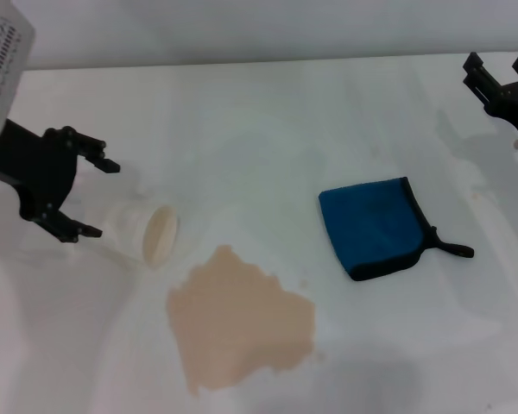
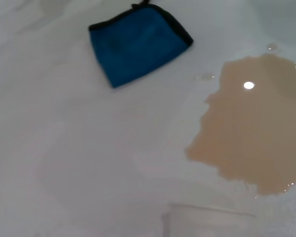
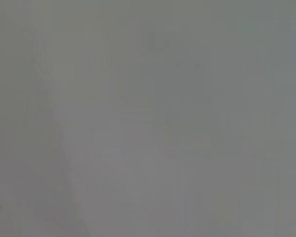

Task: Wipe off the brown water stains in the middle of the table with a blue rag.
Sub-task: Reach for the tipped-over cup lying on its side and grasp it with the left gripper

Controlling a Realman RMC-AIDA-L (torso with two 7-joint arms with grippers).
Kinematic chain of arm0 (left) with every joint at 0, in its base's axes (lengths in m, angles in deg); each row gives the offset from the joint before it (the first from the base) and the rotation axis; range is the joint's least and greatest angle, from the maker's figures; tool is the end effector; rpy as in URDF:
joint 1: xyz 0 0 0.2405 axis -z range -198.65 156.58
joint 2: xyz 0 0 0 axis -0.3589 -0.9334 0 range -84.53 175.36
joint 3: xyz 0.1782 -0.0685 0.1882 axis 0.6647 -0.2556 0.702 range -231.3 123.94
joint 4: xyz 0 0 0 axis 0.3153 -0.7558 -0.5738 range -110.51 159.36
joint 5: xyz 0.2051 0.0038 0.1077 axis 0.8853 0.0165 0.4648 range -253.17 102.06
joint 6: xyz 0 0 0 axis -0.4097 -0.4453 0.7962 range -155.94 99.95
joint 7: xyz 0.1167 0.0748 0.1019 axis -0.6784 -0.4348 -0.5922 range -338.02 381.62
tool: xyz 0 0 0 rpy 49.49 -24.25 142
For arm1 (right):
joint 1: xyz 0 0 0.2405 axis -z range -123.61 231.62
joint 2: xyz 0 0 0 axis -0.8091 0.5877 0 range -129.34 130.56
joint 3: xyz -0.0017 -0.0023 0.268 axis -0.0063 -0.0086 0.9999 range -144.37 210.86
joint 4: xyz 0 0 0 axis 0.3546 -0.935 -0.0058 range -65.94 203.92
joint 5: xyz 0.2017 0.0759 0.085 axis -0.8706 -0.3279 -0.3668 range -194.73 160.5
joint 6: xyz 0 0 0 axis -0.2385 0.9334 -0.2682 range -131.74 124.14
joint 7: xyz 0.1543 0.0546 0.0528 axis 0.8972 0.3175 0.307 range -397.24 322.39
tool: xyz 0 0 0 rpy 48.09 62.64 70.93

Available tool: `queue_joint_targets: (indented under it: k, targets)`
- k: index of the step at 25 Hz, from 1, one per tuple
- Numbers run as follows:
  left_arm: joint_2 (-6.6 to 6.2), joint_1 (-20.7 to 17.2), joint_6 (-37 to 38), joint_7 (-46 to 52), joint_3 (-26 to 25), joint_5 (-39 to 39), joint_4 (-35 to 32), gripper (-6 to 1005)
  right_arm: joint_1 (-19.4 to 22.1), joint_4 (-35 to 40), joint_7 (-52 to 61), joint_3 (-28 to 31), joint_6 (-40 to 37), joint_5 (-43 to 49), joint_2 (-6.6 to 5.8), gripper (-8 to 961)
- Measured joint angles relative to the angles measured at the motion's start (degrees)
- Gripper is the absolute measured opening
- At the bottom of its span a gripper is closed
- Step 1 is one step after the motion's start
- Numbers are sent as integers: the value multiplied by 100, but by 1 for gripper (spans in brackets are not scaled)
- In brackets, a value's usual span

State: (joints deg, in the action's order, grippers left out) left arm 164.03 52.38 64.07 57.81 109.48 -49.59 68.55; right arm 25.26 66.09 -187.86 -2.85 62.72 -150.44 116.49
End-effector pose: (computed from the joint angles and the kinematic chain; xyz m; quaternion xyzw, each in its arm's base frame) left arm -0.2196 0.4381 0.0026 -0.9689 0.2050 0.1378 0.0162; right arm 0.3842 0.3789 -0.0030 -0.6582 0.3409 0.3411 0.5781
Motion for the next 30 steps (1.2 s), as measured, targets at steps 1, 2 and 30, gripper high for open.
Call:
queue_joint_targets:
  k: [1,2,30]
  targets:
    - [0,0,-34,-6,0,-21,-28,888,13,0,0,5,5,0,-3,874]
    - [2,-6,-107,-17,-1,-55,-63,888,21,0,0,10,10,0,-5,874]
    - [27,-338,-1049,108,-3,177,-973,888,49,-53,6,-39,126,0,4,874]
